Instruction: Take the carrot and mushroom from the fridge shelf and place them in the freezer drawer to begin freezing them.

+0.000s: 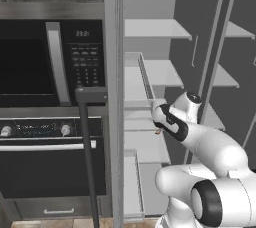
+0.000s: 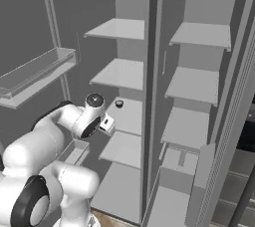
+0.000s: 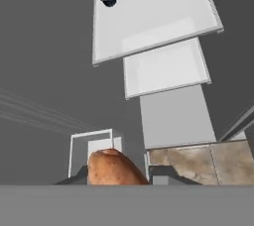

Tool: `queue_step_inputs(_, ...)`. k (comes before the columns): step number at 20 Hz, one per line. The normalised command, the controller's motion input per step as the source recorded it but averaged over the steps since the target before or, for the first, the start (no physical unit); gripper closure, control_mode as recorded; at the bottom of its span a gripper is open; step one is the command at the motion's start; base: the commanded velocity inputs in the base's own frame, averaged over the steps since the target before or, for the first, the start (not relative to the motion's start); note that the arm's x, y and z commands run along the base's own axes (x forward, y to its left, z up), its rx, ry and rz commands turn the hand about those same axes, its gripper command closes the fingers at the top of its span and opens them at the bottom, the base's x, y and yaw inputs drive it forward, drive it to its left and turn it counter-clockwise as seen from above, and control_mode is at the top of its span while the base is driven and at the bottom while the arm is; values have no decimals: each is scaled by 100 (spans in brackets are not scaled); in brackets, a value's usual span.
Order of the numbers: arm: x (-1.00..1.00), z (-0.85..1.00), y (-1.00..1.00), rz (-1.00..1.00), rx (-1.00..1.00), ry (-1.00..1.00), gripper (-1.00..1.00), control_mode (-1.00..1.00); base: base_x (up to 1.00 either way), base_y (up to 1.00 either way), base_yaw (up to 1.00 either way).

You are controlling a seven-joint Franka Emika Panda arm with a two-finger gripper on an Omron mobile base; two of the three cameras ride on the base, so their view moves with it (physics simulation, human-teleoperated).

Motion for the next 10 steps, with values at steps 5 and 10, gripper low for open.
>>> queue_step_inputs(5,-4,-5,1,0,1,13,100,-100,0,0,0)
queue_step_inputs(10,-65,-2,0,-17,9,0,100,100,-20,0,-6)
